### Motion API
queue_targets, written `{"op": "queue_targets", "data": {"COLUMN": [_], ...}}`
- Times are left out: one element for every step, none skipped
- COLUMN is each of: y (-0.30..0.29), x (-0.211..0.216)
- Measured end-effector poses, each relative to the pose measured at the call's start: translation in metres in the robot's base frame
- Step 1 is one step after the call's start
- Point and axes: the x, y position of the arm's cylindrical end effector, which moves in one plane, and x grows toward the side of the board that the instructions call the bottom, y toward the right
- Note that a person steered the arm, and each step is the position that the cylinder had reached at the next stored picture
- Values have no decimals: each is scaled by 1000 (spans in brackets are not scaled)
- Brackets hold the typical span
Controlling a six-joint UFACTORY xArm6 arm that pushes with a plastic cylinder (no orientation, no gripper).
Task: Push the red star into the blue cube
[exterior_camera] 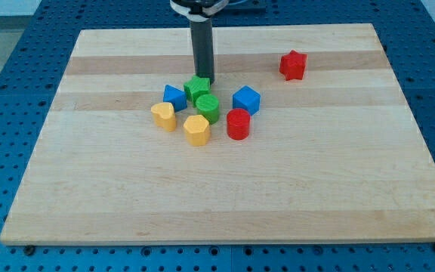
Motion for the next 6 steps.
{"op": "queue_targets", "data": {"y": [3,27,60,108,155,180], "x": [-6,-41,-73,-88,-88,-85]}}
